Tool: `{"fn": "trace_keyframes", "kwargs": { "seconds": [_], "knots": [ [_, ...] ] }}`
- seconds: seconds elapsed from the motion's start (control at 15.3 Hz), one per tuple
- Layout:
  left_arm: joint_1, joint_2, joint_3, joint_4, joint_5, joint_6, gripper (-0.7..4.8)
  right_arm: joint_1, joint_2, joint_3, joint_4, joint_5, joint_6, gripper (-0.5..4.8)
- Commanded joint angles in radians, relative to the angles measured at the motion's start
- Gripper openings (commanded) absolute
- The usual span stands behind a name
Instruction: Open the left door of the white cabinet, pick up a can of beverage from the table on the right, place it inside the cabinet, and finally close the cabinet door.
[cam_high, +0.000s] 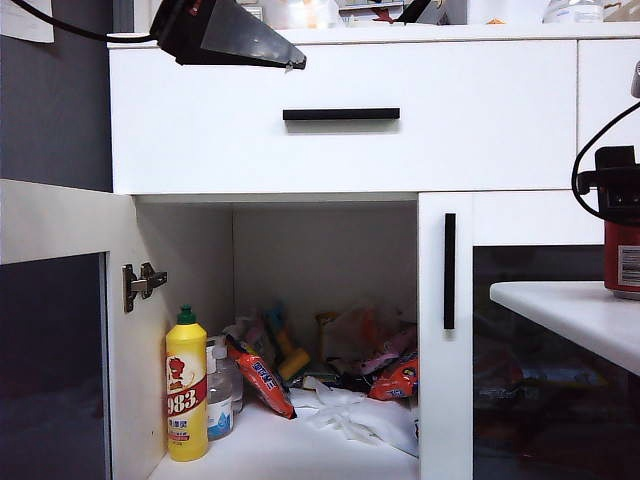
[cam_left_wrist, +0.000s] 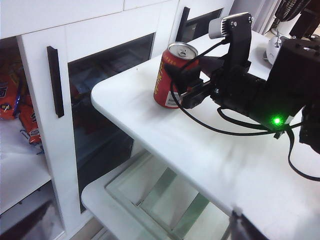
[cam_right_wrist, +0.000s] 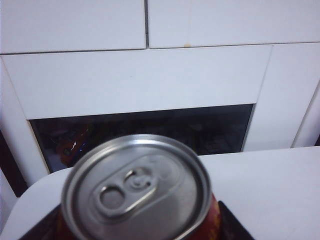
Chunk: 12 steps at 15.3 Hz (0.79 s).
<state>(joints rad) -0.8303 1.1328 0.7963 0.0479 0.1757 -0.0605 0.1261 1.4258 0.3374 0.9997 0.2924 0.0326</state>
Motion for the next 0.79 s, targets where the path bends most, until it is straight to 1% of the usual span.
{"fn": "trace_keyframes", "kwargs": {
  "seconds": [0.07,0.46,0.52,0.59,0.65,0.72,0.79],
  "knots": [
    [0.001,-0.001,0.003,0.011,0.004,0.001,4.79,-0.001,0.006,0.004,0.023,0.0,0.0,4.74],
    [0.001,-0.001,0.003,-0.003,0.005,0.0,4.79,-0.019,0.044,0.048,0.022,0.0,0.0,4.69],
    [0.001,-0.001,0.003,-0.007,0.005,0.0,4.79,-0.019,0.044,0.048,0.02,0.0,0.0,4.38],
    [0.001,-0.002,0.003,-0.009,0.005,0.0,4.79,-0.019,0.044,0.048,0.014,-0.002,0.0,3.84],
    [0.001,-0.002,0.003,-0.009,0.005,0.0,4.79,-0.019,0.044,0.048,0.005,-0.008,0.001,3.53],
    [0.001,-0.002,0.003,-0.009,0.005,-0.001,4.79,-0.019,0.044,0.048,-0.003,-0.007,0.001,3.53],
    [0.001,-0.002,0.003,-0.009,0.005,-0.003,4.79,-0.019,0.044,0.048,-0.009,-0.007,0.001,3.37]
  ]
}}
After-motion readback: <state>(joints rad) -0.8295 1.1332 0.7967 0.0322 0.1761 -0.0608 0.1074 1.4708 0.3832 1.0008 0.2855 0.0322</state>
